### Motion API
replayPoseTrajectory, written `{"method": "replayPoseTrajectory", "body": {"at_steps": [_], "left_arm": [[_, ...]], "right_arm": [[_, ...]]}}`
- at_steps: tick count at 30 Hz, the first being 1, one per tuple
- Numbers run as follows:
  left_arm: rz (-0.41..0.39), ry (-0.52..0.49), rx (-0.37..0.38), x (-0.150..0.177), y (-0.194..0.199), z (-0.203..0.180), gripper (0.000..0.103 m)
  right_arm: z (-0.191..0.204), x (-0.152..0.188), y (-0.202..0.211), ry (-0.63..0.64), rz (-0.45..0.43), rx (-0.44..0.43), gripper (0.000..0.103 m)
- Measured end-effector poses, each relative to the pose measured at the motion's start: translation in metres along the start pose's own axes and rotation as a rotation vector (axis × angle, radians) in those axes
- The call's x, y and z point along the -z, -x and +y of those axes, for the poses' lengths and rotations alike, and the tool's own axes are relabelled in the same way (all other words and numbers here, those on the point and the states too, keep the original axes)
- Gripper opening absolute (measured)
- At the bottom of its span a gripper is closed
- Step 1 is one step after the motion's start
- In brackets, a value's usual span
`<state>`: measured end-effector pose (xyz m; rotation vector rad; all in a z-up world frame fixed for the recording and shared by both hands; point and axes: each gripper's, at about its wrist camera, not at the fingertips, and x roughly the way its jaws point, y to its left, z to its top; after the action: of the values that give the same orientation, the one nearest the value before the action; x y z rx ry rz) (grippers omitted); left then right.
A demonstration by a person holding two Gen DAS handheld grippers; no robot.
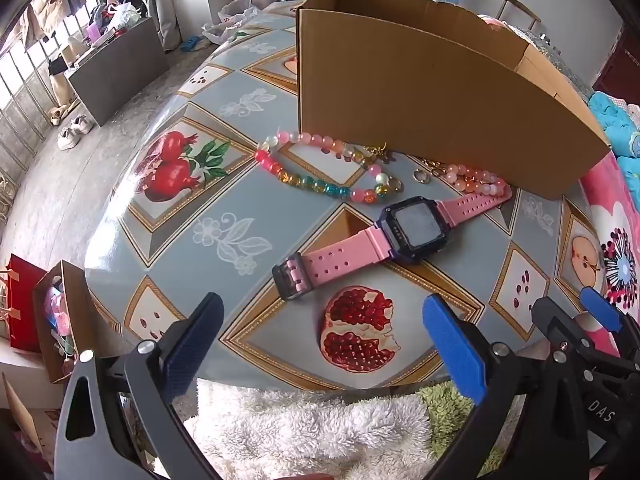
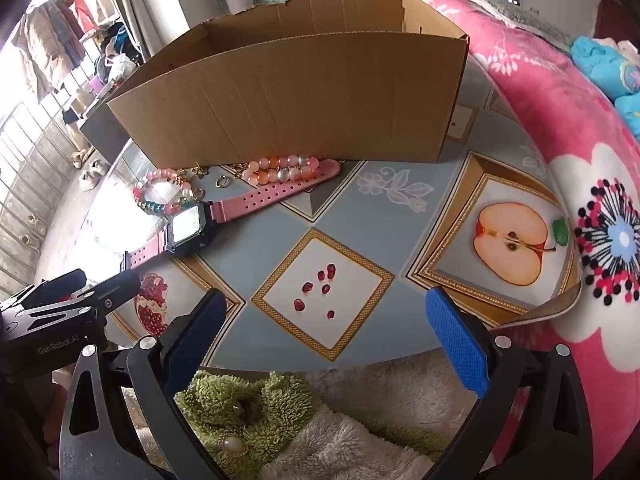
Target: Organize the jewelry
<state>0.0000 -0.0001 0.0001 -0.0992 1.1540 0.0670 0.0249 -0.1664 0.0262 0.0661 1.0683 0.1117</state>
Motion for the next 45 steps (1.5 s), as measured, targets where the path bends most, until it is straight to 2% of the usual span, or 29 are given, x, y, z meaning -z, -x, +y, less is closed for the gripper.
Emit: {"method": "replayPoseTrajectory", "body": {"at_steps": [13, 45], "left_arm": [[-0.006, 0.000, -0.003, 0.0001, 0.0003, 0.0000, 0.098], [-0.015, 0.000, -0.004, -0.0028, 0.0051, -0.0034, 0.098]], "right_arm": [[-0.0011, -0.0083, 0.0043, -0.005, 0.007, -0.010, 0.096], [0.0055, -0.0013, 0.0058, 0.003, -0.006, -0.010, 0.096]]}}
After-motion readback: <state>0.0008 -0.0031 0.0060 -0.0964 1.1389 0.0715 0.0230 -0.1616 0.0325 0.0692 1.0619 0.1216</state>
